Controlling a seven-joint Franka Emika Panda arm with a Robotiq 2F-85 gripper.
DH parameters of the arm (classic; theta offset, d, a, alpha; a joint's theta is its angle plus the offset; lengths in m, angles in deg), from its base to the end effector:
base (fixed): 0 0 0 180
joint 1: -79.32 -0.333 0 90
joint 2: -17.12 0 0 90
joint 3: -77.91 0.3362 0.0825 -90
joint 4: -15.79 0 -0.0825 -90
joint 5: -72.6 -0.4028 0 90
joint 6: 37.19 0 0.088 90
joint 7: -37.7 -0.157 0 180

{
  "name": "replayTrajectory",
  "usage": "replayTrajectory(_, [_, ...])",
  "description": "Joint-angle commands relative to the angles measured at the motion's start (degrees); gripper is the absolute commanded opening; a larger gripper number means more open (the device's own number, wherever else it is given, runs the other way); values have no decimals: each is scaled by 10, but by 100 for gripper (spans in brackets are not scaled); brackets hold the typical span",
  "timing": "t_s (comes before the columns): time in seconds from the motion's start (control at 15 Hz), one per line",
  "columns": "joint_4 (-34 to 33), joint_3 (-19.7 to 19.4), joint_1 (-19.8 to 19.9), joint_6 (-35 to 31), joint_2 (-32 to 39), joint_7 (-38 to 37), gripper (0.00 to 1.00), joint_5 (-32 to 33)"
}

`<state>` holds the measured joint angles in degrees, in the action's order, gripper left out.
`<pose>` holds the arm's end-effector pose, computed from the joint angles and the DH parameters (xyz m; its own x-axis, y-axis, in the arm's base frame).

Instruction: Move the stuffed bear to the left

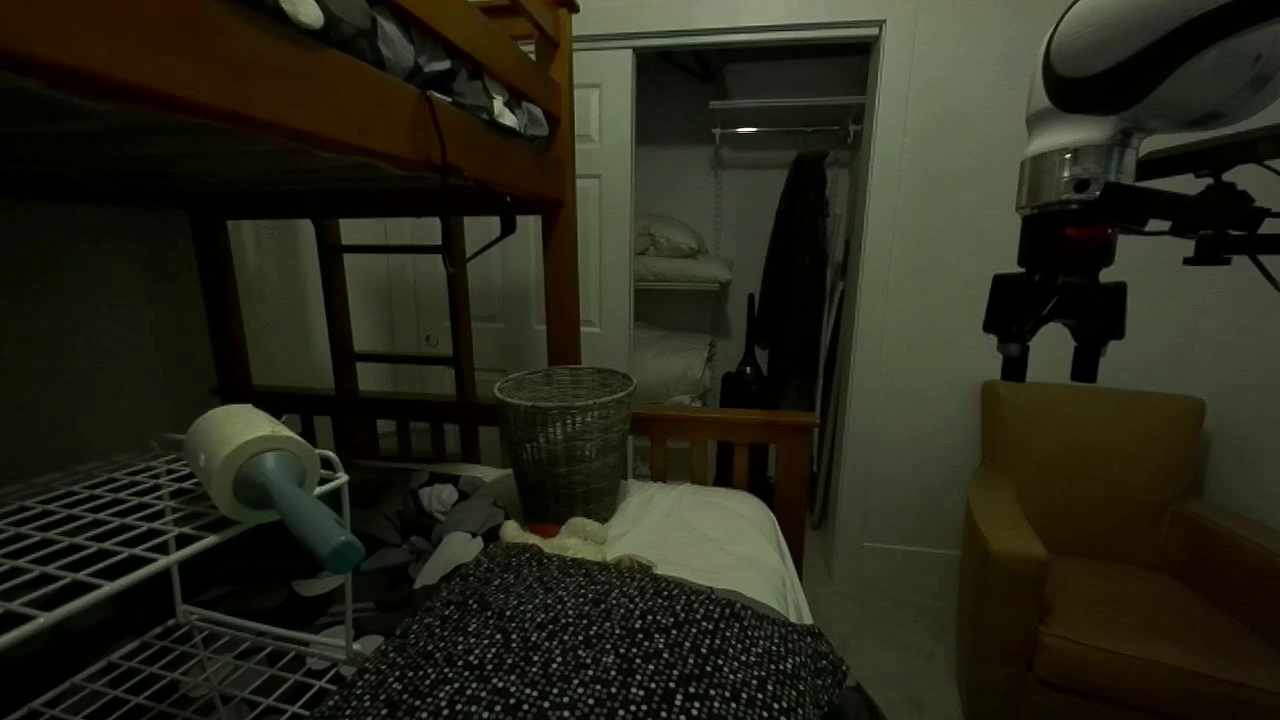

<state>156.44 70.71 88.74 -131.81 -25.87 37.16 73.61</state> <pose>0.3067 -0.0980 0.4997 0.9649 -0.2563 -0.0573 -0.2599 -0.9633 -0.0675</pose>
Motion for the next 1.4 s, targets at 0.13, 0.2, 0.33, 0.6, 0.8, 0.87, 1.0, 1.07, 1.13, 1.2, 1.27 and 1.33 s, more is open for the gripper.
replayTrajectory(0.13, [-20, 21, -46, -157, 58, 71, 100, 23])
replayTrajectory(0.2, [-29, 25, -61, -190, 86, 87, 100, 17])
replayTrajectory(0.33, [-56, 28, -90, -248, 146, 125, 100, 7])
replayTrajectory(0.6, [-125, 36, -135, -293, 261, 209, 100, 6])
replayTrajectory(0.8, [-191, 53, -153, -279, 340, 269, 100, 9])
replayTrajectory(0.87, [-144, 54, -140, -296, 291, 232, 100, 5])
replayTrajectory(1.0, [-161, 61, -141, -297, 316, 233, 100, 5])
replayTrajectory(1.07, [-161, 61, -141, -297, 316, 233, 100, 5])
replayTrajectory(1.13, [-160, 60, -139, -297, 312, 233, 100, 5])
replayTrajectory(1.2, [-160, 58, -138, -297, 309, 233, 100, 5])
replayTrajectory(1.27, [-160, 58, -137, -297, 306, 233, 100, 5])
replayTrajectory(1.33, [-160, 58, -138, -297, 305, 233, 100, 5])
